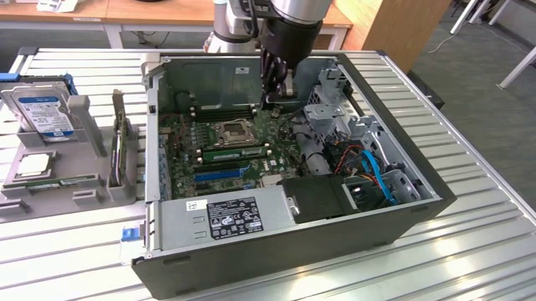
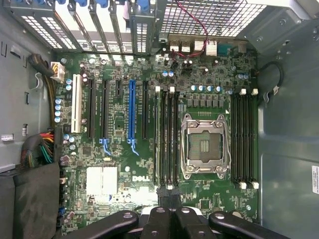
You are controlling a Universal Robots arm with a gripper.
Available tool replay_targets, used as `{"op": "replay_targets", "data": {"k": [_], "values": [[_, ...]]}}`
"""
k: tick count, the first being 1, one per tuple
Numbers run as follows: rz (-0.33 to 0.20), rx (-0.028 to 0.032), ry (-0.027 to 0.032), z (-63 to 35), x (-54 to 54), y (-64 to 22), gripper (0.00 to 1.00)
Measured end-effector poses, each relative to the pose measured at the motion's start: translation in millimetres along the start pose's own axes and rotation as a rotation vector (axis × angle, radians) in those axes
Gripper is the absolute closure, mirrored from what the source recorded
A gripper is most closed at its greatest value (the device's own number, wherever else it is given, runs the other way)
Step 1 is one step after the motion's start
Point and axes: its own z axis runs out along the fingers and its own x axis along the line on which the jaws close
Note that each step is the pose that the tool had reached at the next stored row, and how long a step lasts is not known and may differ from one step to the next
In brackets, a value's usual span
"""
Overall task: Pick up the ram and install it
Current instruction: 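Press down the ram until it locks into place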
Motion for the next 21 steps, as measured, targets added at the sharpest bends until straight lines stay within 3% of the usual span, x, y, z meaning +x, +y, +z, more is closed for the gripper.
{"op": "replay_targets", "data": {"k": [21], "values": [[0.0, -0.0001, 0.0002, 18.0, 1.6, -1.1, 0.9]]}}
